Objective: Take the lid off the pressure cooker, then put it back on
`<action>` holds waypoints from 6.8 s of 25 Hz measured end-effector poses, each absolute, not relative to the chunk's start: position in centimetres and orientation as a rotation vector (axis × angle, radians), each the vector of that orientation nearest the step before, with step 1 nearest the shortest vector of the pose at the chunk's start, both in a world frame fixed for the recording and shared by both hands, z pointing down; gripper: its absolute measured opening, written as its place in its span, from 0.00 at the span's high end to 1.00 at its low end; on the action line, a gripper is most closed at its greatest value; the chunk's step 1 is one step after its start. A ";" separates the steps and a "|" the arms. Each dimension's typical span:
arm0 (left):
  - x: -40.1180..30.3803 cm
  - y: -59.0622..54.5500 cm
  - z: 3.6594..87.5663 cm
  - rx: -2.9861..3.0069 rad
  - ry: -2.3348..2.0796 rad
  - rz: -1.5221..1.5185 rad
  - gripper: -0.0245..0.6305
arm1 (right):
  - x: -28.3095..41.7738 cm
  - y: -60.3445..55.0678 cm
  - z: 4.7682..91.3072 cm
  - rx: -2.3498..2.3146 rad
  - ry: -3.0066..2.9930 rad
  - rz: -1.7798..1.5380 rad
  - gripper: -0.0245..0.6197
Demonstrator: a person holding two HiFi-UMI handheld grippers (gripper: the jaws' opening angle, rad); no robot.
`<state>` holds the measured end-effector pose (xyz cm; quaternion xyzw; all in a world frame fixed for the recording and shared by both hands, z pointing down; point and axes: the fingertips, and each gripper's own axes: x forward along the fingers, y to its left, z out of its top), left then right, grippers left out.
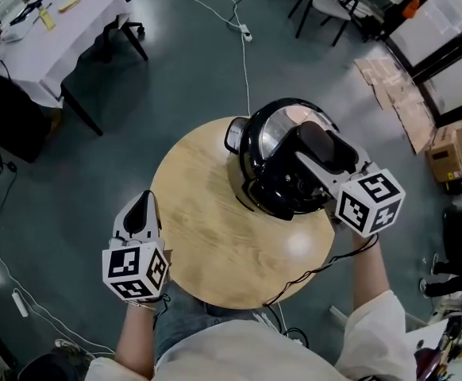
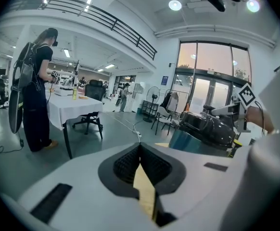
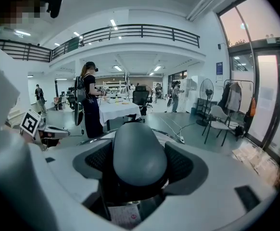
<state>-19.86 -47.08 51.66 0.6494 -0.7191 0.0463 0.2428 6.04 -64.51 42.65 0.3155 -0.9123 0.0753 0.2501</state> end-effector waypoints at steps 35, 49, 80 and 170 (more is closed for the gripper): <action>-22.3 -45.2 49.8 1.731 -2.051 0.102 0.97 | 6.0 -64.4 43.1 0.764 -2.453 0.241 0.51; -22.5 -45.1 49.0 1.747 -2.036 0.108 0.97 | 6.0 -64.0 42.3 0.758 -2.450 0.243 0.51; -24.4 -45.6 43.9 1.977 -1.931 0.046 0.97 | 5.6 -57.5 32.2 1.059 -2.493 0.149 0.51; -14.2 -41.6 61.4 2.126 -1.381 0.474 0.97 | 5.6 -36.2 62.4 1.159 -2.281 0.499 0.52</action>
